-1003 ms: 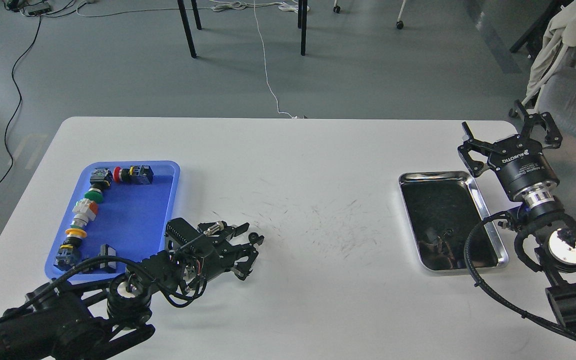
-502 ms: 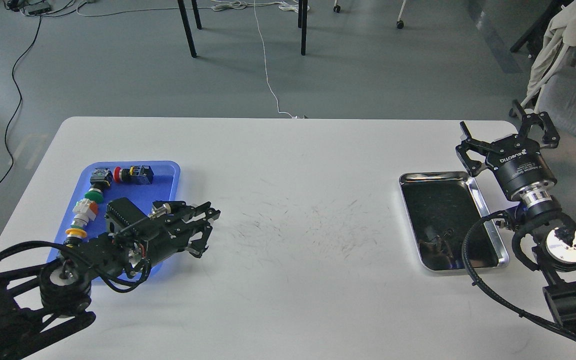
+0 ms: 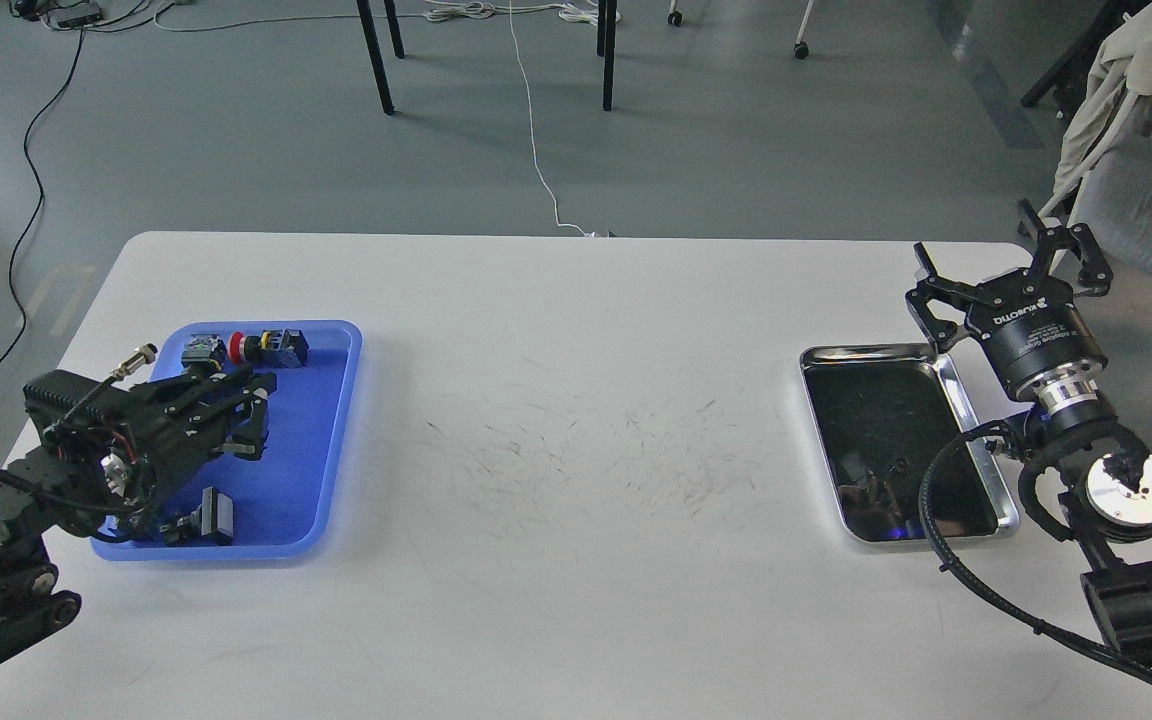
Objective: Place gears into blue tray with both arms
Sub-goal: 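Carry the black part into the blue tray and release it, then raise the left gripper up away from the blue tray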
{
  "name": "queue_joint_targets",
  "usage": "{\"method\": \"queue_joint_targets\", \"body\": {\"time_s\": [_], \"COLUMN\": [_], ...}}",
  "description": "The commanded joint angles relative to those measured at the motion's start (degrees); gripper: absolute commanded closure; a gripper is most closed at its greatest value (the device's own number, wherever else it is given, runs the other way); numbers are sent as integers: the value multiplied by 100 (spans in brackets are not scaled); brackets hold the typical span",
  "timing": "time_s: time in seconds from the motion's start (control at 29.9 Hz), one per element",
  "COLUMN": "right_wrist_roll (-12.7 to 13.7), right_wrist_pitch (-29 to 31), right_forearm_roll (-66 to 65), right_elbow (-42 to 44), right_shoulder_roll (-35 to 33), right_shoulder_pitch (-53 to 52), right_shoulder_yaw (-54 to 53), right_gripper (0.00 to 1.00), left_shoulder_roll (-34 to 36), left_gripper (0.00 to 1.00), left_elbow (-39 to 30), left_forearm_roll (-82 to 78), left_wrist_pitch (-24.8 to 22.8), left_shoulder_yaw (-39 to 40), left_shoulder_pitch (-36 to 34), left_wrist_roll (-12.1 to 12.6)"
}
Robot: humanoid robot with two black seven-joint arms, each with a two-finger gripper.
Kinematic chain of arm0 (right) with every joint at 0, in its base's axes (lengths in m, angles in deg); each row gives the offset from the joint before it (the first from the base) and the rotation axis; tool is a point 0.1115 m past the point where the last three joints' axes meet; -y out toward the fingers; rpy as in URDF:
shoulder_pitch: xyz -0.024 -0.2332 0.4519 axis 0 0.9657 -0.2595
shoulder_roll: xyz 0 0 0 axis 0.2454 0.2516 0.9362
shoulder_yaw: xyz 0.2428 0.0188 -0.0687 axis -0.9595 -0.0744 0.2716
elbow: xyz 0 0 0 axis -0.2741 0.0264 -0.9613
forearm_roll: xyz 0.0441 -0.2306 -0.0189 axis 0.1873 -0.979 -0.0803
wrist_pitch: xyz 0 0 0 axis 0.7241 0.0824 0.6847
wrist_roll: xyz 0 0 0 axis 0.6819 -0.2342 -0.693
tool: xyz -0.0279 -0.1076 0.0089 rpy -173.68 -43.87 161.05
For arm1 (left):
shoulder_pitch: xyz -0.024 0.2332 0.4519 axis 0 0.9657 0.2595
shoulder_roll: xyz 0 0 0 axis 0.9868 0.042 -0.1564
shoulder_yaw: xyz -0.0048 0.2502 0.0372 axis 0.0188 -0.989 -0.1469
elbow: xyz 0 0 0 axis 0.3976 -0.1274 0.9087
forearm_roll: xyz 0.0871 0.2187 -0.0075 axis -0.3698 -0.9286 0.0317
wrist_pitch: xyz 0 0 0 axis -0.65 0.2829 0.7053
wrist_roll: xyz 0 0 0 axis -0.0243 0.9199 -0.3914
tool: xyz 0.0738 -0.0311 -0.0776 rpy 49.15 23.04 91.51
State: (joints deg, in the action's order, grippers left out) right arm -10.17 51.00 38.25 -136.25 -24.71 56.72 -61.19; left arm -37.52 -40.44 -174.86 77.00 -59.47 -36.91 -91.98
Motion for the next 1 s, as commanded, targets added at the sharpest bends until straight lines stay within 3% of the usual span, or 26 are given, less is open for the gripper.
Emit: {"method": "queue_joint_targets", "body": {"time_s": [0.0,0.27,0.43,0.53,0.64,0.84,0.97], "right_wrist_roll": [1,1,1,1,1,9,9], "right_wrist_pitch": [0,0,0,0,0,0,-9], "right_forearm_roll": [-2,-2,-2,-2,-2,-2,-2], "right_elbow": [3,12,29,73,91,82,64], "right_shoulder_roll": [0,0,0,0,0,0,0], "right_shoulder_pitch": [0,0,0,9,9,-52,-210], "right_shoulder_yaw": [15,24,24,24,24,129,323], "right_gripper": [3,3,3,3,3,3,3], "left_shoulder_roll": [-334,-739,-800,-765,-774,-739,-616], "left_gripper": [95,91,75,49,4,2,2], "left_elbow": [473,1133,1283,1283,1291,1169,616], "left_forearm_roll": [20,336,345,354,362,537,1352], "left_wrist_pitch": [59,182,182,156,156,156,165], "left_shoulder_yaw": [17,-9,-27,-27,17,70,244], "left_shoulder_pitch": [9,17,17,0,-27,-237,-790], "left_wrist_roll": [-117,-276,-276,-285,-302,-355,-276]}}
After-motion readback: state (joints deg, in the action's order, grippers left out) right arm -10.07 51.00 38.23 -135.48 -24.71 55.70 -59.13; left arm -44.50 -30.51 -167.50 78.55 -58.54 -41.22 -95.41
